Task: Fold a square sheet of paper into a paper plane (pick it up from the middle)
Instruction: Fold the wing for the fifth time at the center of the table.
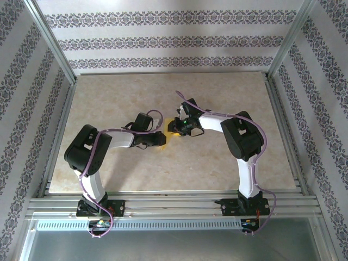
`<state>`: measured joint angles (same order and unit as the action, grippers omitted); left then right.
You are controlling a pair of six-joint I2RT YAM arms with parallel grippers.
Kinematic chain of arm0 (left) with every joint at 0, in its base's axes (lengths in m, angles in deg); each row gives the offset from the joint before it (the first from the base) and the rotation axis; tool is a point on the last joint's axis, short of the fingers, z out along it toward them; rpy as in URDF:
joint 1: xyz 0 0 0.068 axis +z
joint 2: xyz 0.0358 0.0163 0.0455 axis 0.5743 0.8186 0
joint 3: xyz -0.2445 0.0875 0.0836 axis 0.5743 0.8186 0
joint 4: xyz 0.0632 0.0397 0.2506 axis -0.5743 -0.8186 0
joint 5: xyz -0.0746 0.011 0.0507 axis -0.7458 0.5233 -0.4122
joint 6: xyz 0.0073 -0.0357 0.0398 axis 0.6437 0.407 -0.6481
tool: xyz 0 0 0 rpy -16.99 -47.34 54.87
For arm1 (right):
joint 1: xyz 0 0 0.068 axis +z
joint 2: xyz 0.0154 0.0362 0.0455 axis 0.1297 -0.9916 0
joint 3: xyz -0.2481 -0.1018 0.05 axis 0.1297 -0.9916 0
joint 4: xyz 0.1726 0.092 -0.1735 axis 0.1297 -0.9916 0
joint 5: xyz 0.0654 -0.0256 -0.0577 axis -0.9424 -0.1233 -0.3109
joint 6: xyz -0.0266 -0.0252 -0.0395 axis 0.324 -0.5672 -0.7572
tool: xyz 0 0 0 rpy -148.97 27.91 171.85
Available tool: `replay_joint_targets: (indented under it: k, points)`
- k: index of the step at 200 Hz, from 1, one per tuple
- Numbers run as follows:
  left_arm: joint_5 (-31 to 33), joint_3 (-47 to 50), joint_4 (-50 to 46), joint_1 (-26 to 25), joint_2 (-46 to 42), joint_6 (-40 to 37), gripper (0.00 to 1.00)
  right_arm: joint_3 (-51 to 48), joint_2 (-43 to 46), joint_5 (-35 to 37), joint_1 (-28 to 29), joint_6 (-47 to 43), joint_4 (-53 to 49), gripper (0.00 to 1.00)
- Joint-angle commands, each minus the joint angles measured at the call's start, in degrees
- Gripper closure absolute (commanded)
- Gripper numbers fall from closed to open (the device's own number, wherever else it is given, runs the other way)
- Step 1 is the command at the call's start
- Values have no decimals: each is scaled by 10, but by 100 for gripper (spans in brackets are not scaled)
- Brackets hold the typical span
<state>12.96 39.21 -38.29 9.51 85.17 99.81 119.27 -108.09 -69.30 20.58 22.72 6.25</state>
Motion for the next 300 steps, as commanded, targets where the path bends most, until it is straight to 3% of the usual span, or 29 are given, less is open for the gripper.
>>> replay_joint_targets:
  k: [1, 99, 160, 211, 255, 300]
  points:
    - [-15, 18, -45, -4, -13, 23, 84, -6, -34, 60, 2, -11, -67, 69]
    - [-39, 23, -74, -4, -61, 38, 83, 9, -38, 81, 16, -3, -79, 71]
    - [-29, 0, -50, -3, -34, 64, 82, 9, -41, 81, 17, -3, -79, 71]
    - [-13, -16, -50, -5, -51, 76, 73, 8, -40, 81, 17, -3, -79, 72]
    - [40, -38, -131, -4, -74, 108, 72, 9, -41, 82, 18, -3, -81, 72]
    - [11, -72, -192, -4, -61, 119, 72, 10, -42, 83, 18, -3, -82, 73]
